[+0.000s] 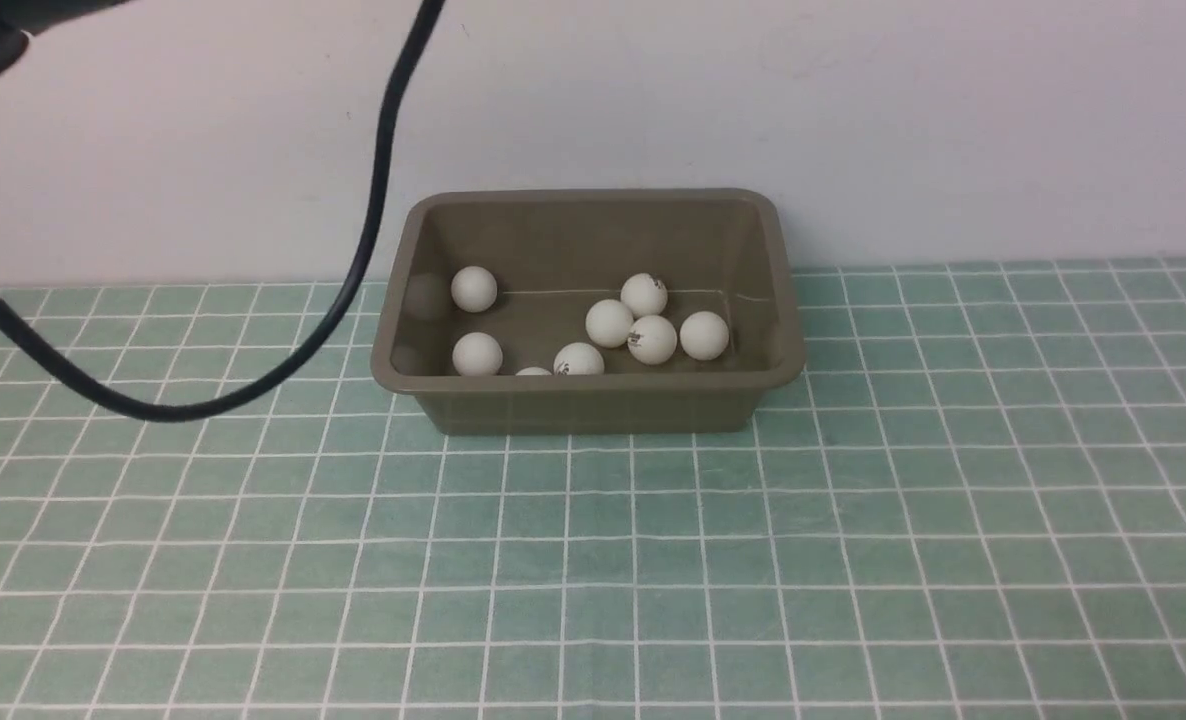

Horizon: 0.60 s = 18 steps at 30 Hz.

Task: Put the table tennis balls in the box on the green coffee tablecloth.

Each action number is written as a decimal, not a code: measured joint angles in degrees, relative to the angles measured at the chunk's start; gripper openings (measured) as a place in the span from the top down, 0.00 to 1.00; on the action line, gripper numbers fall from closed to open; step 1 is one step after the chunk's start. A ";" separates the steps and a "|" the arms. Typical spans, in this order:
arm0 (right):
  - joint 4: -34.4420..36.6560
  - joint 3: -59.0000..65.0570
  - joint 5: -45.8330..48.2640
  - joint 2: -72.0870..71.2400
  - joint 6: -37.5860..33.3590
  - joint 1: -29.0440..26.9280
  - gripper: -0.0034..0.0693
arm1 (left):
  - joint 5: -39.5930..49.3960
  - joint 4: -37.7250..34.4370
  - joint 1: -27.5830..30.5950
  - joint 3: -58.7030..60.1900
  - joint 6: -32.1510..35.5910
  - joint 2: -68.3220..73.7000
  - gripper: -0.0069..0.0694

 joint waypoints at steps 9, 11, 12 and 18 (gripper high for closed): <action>0.05 0.00 -0.05 0.00 0.00 0.00 0.52 | 1.45 28.34 -0.87 0.00 -29.75 -2.92 0.20; 0.05 0.00 -0.05 0.00 0.00 0.00 0.52 | 2.71 34.65 -0.93 0.00 -38.03 -3.64 0.20; 0.05 0.00 -0.05 0.00 0.00 0.00 0.52 | 3.80 39.67 -0.93 0.07 -44.66 -4.28 0.20; 0.05 0.00 -0.05 0.00 0.00 0.00 0.52 | 7.49 59.76 -0.93 3.46 -66.67 -9.21 0.20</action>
